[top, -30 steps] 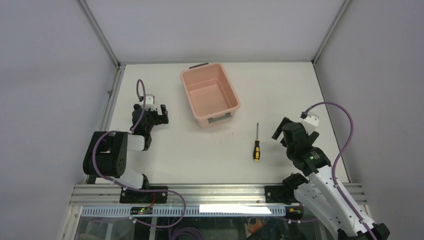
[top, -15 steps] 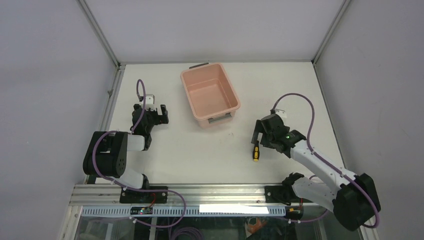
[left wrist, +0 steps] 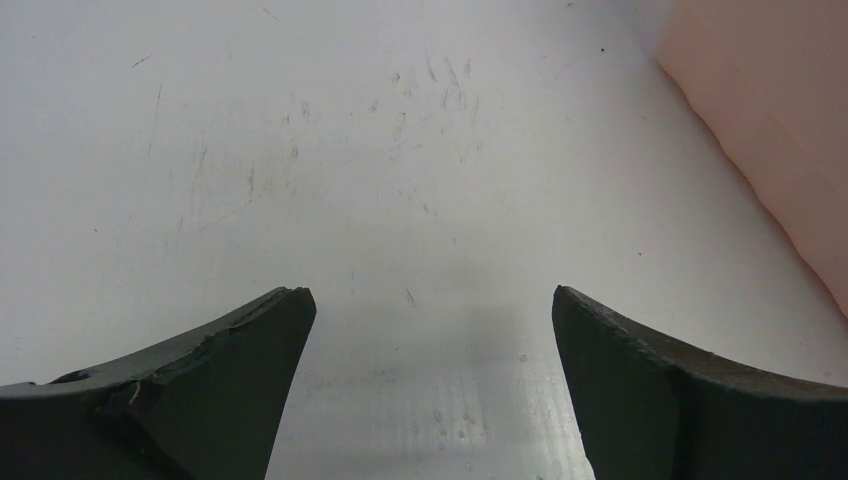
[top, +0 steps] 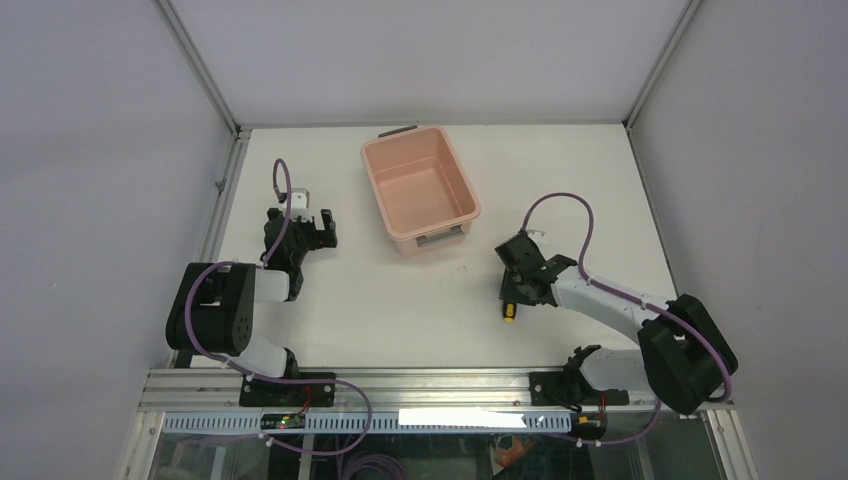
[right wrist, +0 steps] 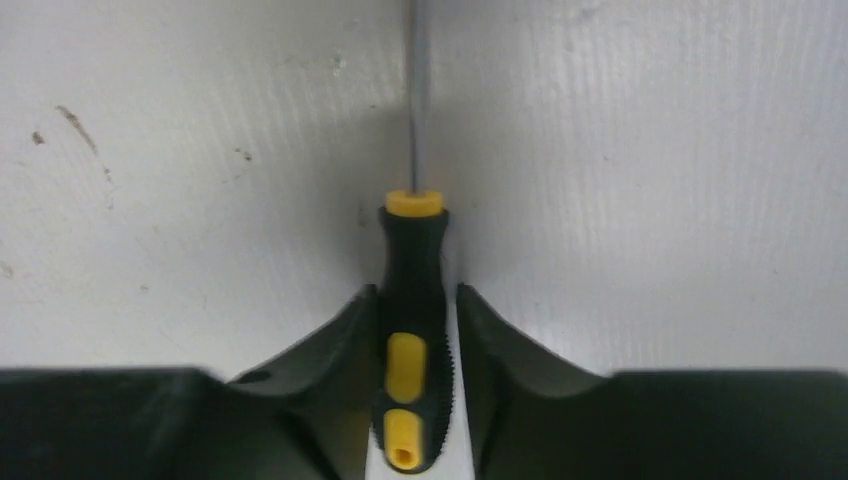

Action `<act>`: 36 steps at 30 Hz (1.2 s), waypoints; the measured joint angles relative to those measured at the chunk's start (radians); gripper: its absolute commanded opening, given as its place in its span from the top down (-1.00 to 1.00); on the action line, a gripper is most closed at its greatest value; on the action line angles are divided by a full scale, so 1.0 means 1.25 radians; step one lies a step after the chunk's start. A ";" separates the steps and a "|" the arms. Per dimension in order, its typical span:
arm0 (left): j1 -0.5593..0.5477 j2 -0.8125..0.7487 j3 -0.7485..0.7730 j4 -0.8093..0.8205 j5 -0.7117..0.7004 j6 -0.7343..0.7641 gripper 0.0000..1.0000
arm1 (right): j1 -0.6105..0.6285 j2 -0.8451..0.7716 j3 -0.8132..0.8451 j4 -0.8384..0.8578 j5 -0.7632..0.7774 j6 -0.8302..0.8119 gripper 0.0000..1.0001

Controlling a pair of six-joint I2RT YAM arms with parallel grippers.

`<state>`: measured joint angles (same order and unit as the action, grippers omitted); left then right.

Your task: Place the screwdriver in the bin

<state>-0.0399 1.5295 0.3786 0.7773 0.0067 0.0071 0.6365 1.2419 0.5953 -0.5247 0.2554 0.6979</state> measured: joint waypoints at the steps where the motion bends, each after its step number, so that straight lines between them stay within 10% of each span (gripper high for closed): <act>1: 0.000 0.000 0.000 0.000 0.000 0.000 -0.98 | 0.005 0.013 0.005 0.002 0.005 0.011 0.84; 24: 0.000 0.000 0.000 0.000 0.000 0.000 -0.98 | -0.096 -0.142 0.423 -0.232 0.215 -0.164 1.00; 36: 0.000 0.000 0.000 0.000 0.000 0.000 -0.98 | 0.063 0.217 0.879 -0.175 0.041 -0.373 1.00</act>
<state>-0.0399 1.5295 0.3786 0.7773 0.0071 0.0071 0.7155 1.5135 1.6936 -0.7429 0.3069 0.2317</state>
